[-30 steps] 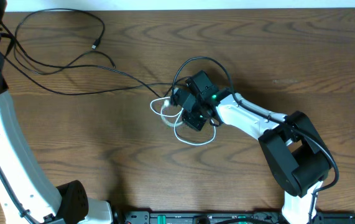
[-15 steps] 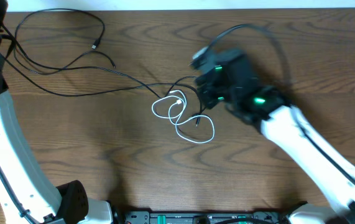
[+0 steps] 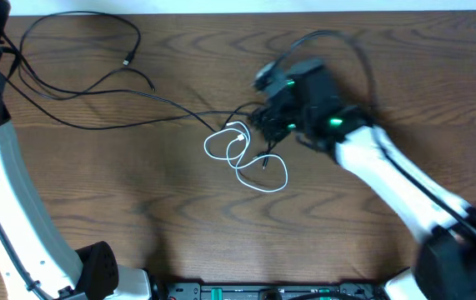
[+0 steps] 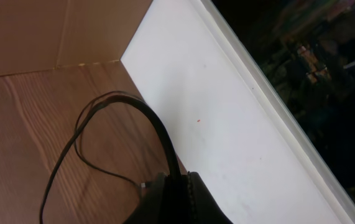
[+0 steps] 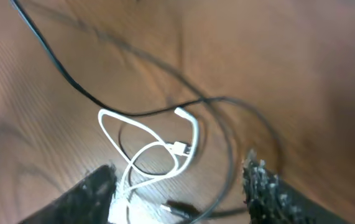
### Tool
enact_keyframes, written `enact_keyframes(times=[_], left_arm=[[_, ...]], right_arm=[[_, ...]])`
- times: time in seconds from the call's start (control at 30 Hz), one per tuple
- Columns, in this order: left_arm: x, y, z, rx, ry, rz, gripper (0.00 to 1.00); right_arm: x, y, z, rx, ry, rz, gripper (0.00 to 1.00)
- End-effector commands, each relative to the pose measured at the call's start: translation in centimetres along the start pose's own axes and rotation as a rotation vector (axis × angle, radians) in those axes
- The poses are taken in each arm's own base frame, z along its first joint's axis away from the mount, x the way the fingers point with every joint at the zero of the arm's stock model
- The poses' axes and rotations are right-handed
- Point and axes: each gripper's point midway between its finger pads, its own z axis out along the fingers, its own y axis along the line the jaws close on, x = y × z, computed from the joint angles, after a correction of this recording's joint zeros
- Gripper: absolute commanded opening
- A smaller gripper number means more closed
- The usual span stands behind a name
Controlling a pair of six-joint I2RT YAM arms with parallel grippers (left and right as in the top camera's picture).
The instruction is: Untangle cables
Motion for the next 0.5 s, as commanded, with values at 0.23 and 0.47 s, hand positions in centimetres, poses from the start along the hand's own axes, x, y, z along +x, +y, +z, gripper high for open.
enact_keyframes(times=[0.23, 0.47], left_arm=[[-0.2, 0.2, 0.0, -0.007, -0.008, 0.007, 0.08], [-0.2, 0.2, 0.0, -0.007, -0.008, 0.007, 0.08]], right_arm=[[6.6, 1.0, 9.1, -0.067, 0.160, -0.038, 0.70], [8.4, 1.1, 11.7, -0.077, 0.184, -0.045, 0.67]])
